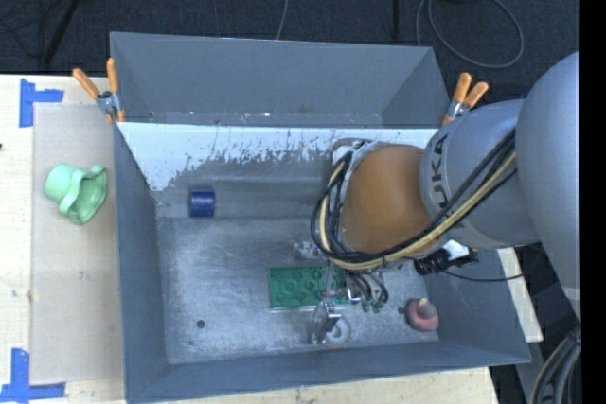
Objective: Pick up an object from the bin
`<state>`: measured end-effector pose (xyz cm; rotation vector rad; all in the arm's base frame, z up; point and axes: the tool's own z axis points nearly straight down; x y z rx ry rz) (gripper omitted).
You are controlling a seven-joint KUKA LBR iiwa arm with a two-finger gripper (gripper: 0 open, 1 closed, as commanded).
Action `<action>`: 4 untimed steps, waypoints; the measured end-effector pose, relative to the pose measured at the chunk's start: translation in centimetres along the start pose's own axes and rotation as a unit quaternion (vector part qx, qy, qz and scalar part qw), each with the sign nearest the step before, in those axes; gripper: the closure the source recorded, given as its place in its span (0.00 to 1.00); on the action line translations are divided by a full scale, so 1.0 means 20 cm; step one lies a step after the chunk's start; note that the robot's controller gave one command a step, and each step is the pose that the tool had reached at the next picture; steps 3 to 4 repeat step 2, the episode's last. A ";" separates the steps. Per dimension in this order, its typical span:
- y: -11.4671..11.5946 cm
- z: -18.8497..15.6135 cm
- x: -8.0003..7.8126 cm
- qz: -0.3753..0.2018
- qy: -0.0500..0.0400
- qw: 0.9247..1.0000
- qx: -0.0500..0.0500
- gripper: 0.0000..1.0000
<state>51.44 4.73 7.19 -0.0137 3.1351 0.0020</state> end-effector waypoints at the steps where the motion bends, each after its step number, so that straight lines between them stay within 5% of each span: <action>1: 0.01 -0.01 -0.01 0.000 0.000 1.000 -0.001 1.00; 2: -0.09 -0.64 -0.06 0.025 0.000 1.000 0.001 1.00; 4: -0.09 -0.64 -0.06 0.025 0.000 1.000 0.001 1.00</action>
Offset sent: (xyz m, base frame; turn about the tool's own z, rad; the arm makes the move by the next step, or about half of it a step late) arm 0.0000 0.0000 0.0000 0.0000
